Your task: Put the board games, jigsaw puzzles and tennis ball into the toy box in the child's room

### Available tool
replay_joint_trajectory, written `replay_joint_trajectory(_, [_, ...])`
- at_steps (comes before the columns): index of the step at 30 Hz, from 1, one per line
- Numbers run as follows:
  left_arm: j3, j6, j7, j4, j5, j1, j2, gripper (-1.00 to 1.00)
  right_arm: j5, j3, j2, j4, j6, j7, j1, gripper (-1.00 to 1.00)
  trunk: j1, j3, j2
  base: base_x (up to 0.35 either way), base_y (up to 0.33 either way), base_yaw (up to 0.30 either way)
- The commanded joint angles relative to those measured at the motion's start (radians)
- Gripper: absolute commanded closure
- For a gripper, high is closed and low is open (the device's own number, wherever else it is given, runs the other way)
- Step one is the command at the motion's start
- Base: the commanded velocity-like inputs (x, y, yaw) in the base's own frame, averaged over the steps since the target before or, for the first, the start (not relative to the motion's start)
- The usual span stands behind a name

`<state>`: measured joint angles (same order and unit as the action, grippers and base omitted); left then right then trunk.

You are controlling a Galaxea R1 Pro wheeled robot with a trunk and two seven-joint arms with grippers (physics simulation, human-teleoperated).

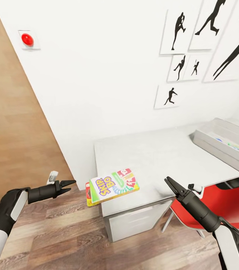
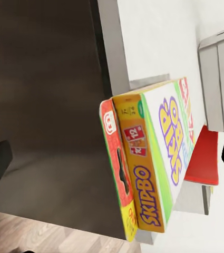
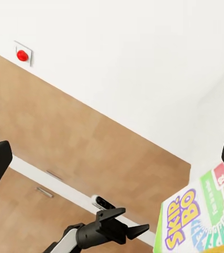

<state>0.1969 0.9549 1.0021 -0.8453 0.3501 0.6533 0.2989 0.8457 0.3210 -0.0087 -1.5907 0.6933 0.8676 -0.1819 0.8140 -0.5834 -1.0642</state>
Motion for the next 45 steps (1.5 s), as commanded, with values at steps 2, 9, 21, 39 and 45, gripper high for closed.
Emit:
replay_joint_trajectory(2, [0.001,0.004,0.002,0.0,0.0,0.0,-0.001,-1.0,0.005,0.001,0.0,0.0,0.006,0.001,-0.001,-1.0,0.008,-0.007,-0.015,0.0,0.0,0.0])
replay_joint_trajectory(9, [-0.001,0.005,0.004,0.0,0.0,0.001,-0.001,-1.0,0.006,0.0,0.001,0.0,0.006,-0.001,-0.001,-1.0,0.015,-0.013,-0.029,0.0,0.0,0.0])
replay_joint_trajectory(21, [-0.004,0.005,0.005,0.0,0.0,0.0,-0.003,-1.0,0.007,-0.002,0.001,0.0,0.014,-0.005,-0.001,-1.0,0.015,-0.013,-0.029,-0.027,-0.042,0.0])
replay_joint_trajectory(39, [-0.005,0.005,0.006,0.0,0.001,0.001,-0.001,-1.0,0.003,-0.001,-0.001,0.0,0.069,-0.01,-0.002,-1.0,0.015,-0.013,-0.029,-0.042,-0.152,0.0])
replay_joint_trajectory(45, [-0.005,0.005,0.006,0.0,0.001,0.0,-0.001,-1.0,0.003,0.0,-0.001,0.0,0.07,-0.01,-0.002,-1.0,0.015,-0.013,-0.029,0.0,-0.051,0.0])
